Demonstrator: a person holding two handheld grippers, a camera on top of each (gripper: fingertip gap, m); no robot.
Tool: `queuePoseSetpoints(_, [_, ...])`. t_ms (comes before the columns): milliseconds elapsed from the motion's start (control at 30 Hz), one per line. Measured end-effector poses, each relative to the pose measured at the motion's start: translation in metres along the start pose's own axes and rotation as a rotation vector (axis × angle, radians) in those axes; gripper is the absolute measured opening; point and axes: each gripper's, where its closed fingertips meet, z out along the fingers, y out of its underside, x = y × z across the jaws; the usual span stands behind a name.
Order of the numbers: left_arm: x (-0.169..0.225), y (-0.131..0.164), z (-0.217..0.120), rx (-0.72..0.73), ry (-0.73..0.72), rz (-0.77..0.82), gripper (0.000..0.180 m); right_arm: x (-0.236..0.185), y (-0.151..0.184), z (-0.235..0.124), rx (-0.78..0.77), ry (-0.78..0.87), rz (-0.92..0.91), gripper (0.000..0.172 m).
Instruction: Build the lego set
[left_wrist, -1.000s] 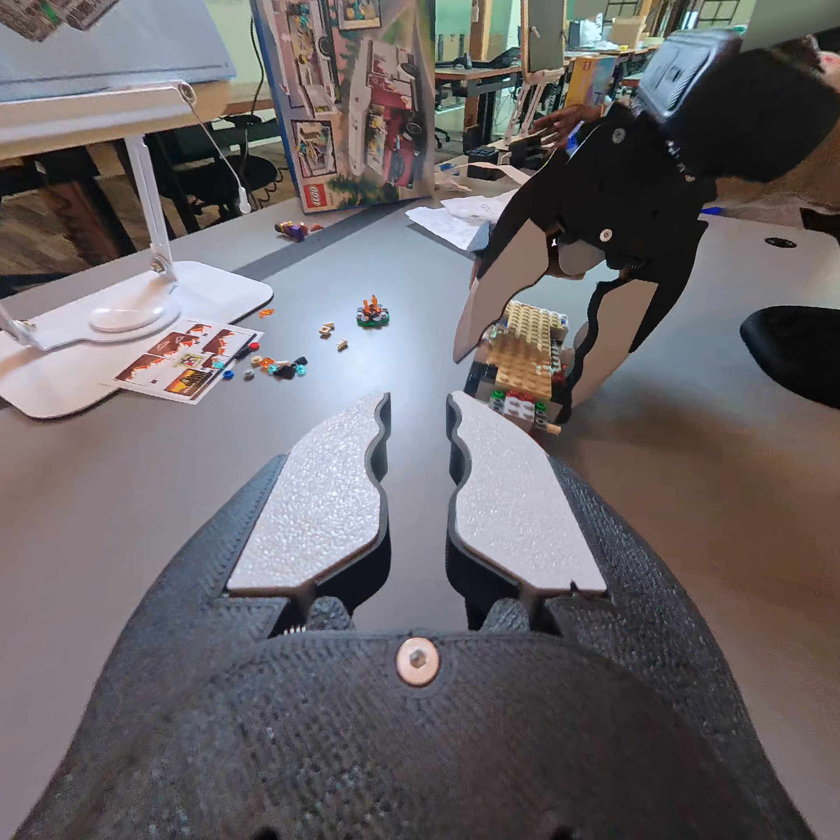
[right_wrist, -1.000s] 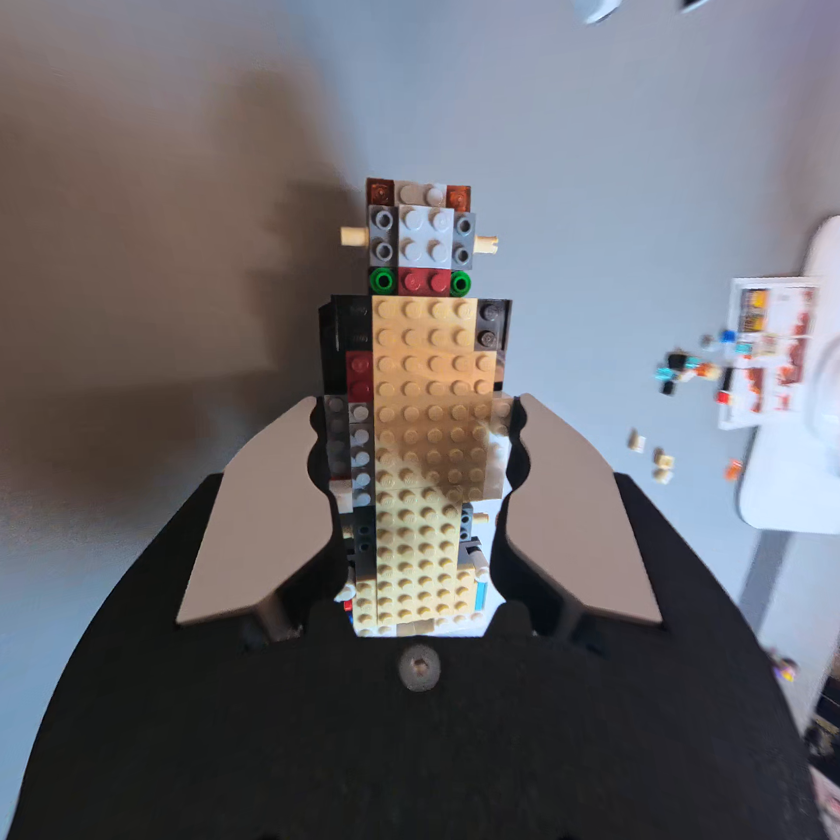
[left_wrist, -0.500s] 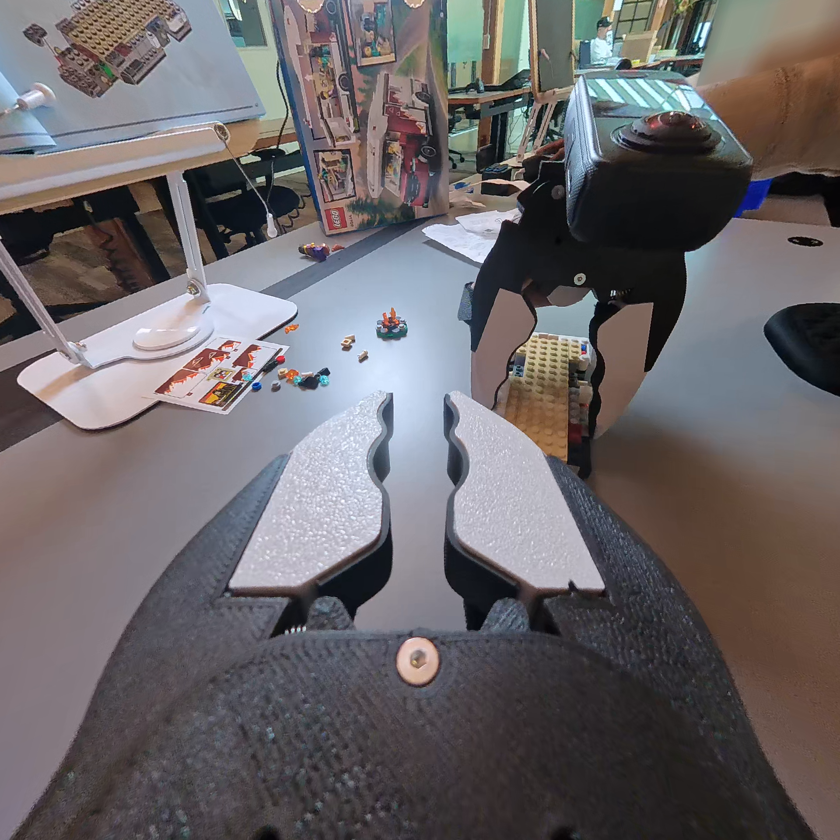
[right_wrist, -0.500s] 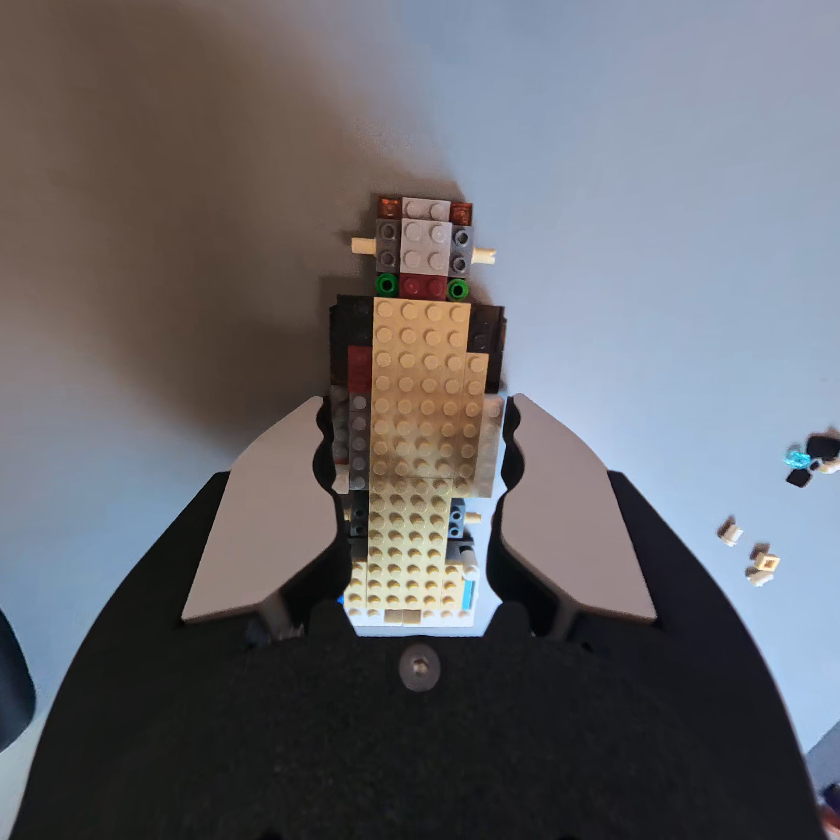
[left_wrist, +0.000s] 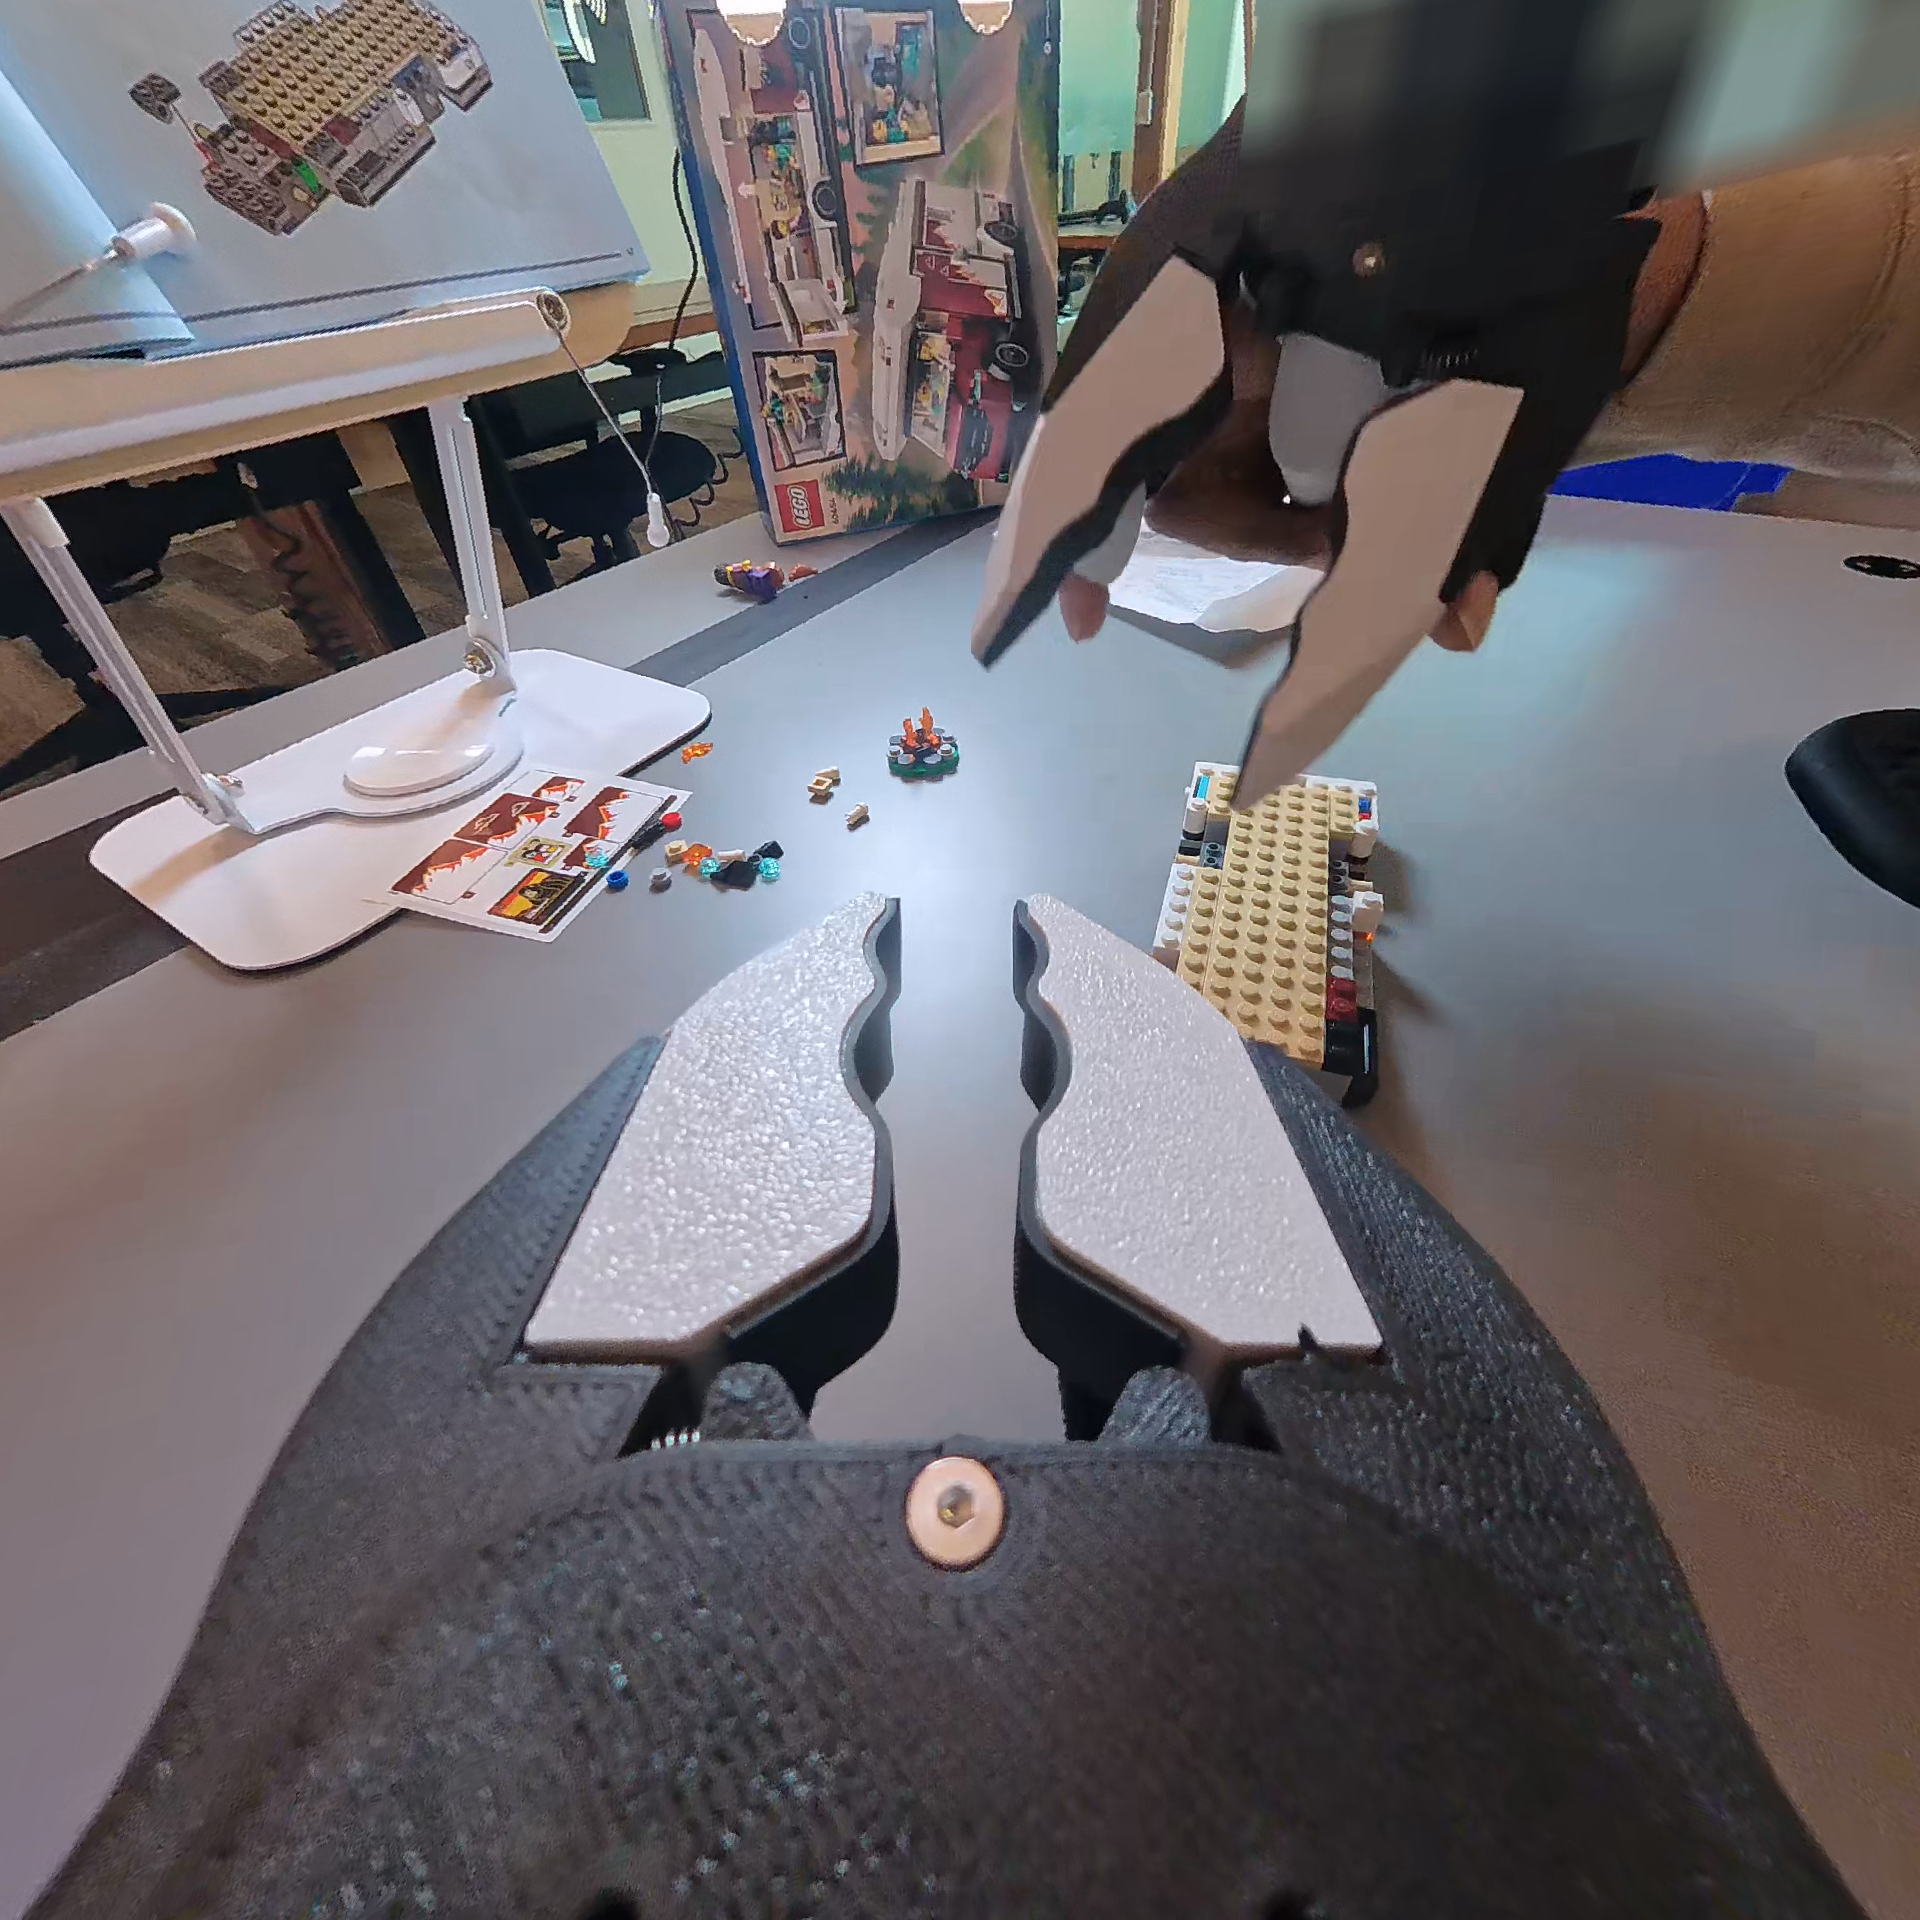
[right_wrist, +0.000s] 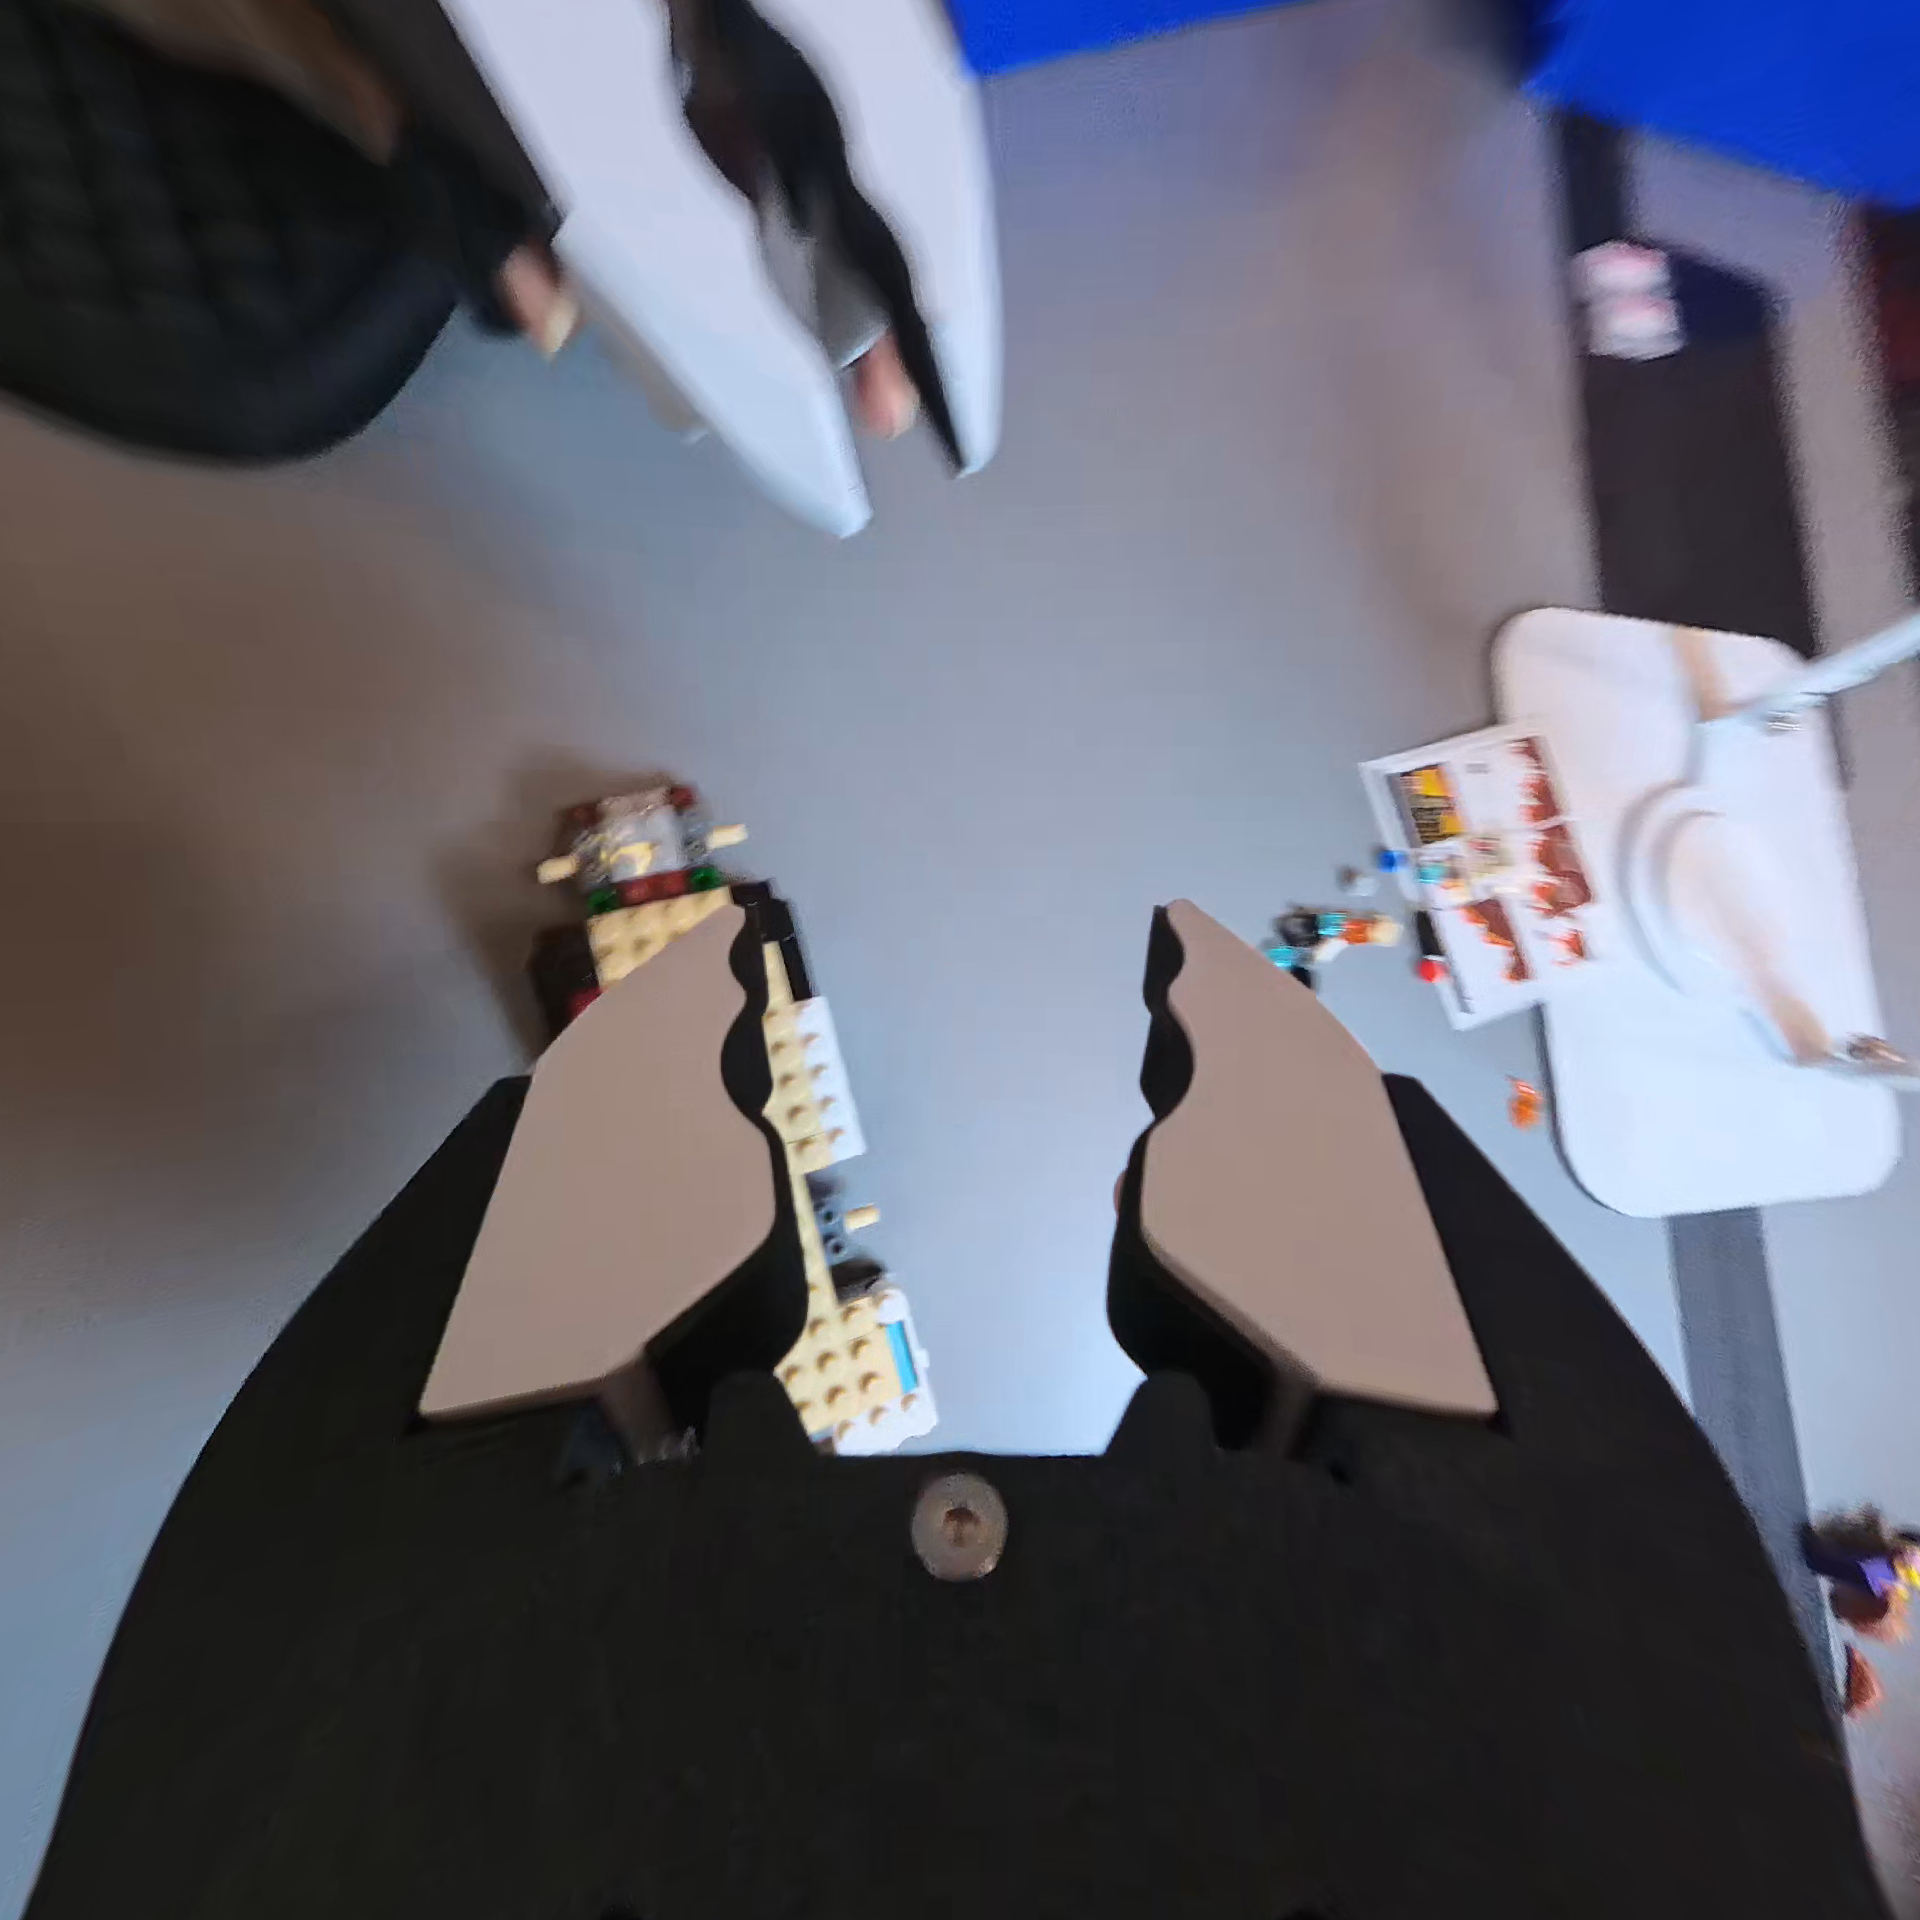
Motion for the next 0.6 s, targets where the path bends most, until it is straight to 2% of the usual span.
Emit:
queuePoseSetpoints(133, [-0.004,0.0,-0.001,0.005,-0.016,-0.006,0.019,0.049,-0.002,-0.024,0.195,0.273,0.161,0.052])
queuePoseSetpoints(200, [-0.007,-0.001,-0.001,0.011,-0.026,-0.014,0.017,0.072,0.001,-0.037,0.279,0.406,0.228,0.037])
queuePoseSetpoints(300, [-0.01,0.0,-0.001,0.013,-0.032,-0.032,0.016,0.101,-0.002,-0.053,0.401,0.55,0.281,0.002])
queuePoseSetpoints(433, [-0.013,0.003,0.0,0.001,-0.041,-0.043,0.014,0.142,-0.017,-0.058,0.47,0.658,0.311,0.0])
queuePoseSetpoints(600, [-0.014,0.004,-0.001,0.0,-0.049,-0.04,0.013,0.21,-0.053,-0.059,0.539,0.793,0.32,0.0])
